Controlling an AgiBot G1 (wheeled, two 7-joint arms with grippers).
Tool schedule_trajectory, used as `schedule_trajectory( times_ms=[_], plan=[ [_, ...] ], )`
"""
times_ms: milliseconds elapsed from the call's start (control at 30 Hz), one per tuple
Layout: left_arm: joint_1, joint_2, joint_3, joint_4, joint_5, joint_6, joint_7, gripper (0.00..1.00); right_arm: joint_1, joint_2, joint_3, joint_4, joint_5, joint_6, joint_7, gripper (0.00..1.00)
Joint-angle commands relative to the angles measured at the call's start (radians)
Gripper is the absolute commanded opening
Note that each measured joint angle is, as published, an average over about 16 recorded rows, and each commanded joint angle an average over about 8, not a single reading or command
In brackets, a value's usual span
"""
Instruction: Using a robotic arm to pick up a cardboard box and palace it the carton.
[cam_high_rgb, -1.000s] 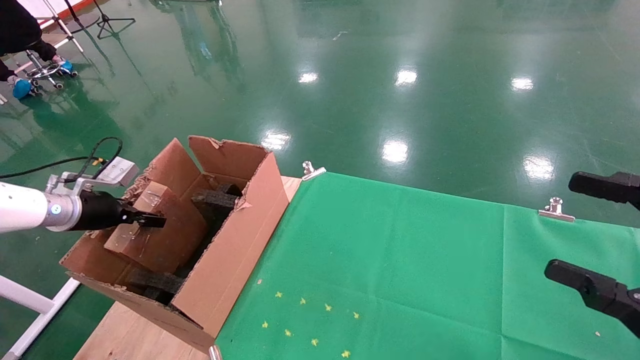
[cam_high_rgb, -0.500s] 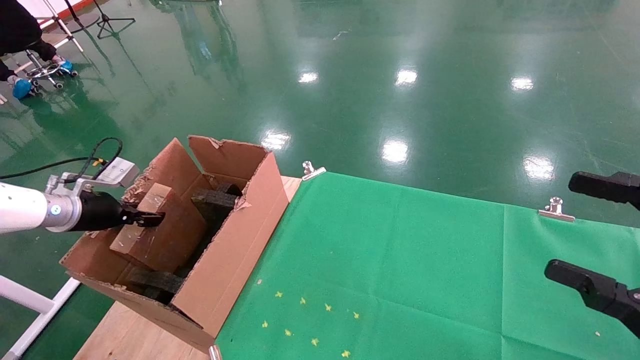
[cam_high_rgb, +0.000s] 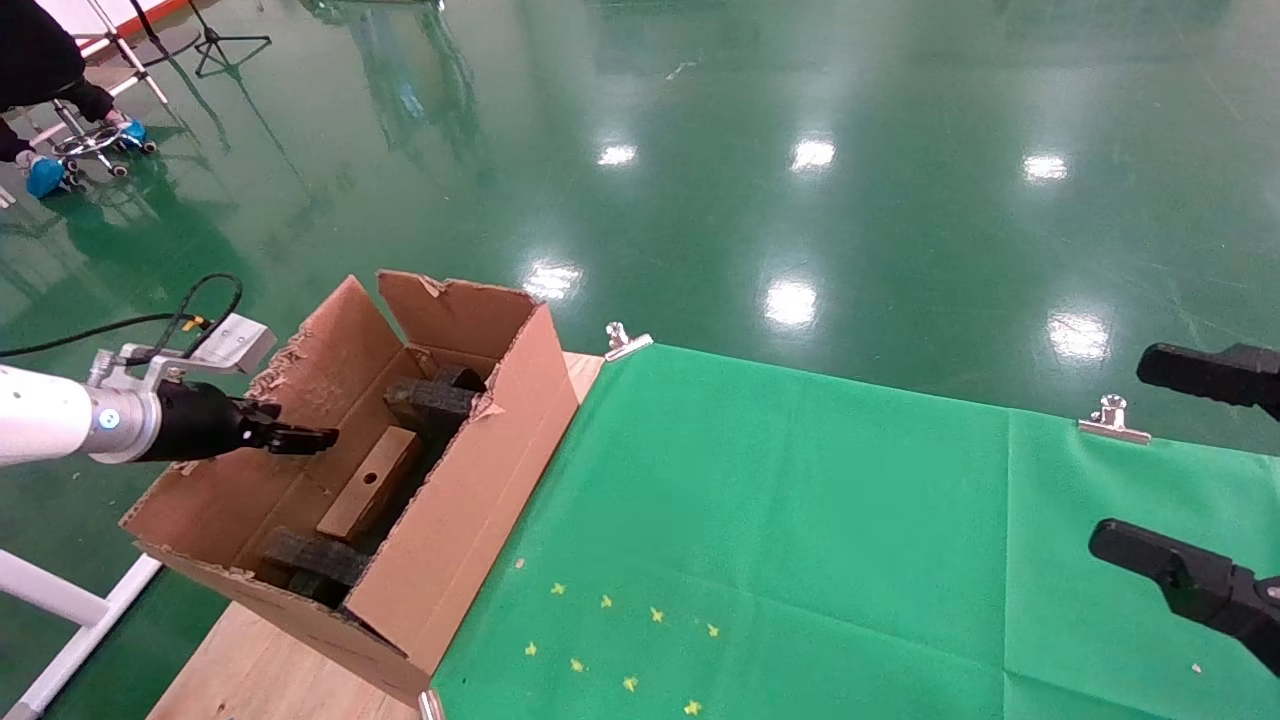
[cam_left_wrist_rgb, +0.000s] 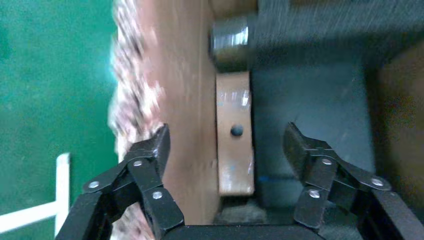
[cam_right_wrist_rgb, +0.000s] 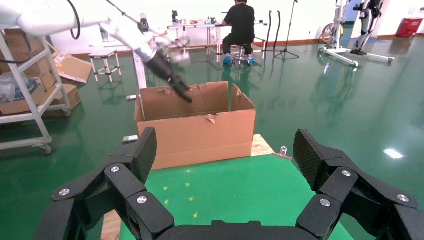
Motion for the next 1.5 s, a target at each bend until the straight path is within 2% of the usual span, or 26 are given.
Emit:
schedule_trajectory(
  times_ms=[33,367,800,967,1500],
  plan=[
    [-0.006,-0.004,-0.005,-0.006,-0.007,0.003,0.000,1.00,0.000,0.000,0.000,0.000,0.000,0.000,0.000,1.00],
    [-0.060,-0.060,-0.082,-0.079,-0.151,0.127,-0.012,1.00,0.000,0.000,0.000,0.000,0.000,0.000,0.000,1.00],
    [-0.063,-0.068,-0.085,-0.112,-0.169,0.146,0.000,1.00,0.000,0.000,0.000,0.000,0.000,0.000,0.000,1.00],
    [-0.038,-0.065,-0.093,-0.152,-0.218,0.166,0.020,1.00,0.000,0.000,0.000,0.000,0.000,0.000,0.000,1.00],
    [0.094,-0.045,-0.136,-0.358,-0.469,0.267,0.122,1.00,0.000,0.000,0.000,0.000,0.000,0.000,0.000,1.00]
  ],
)
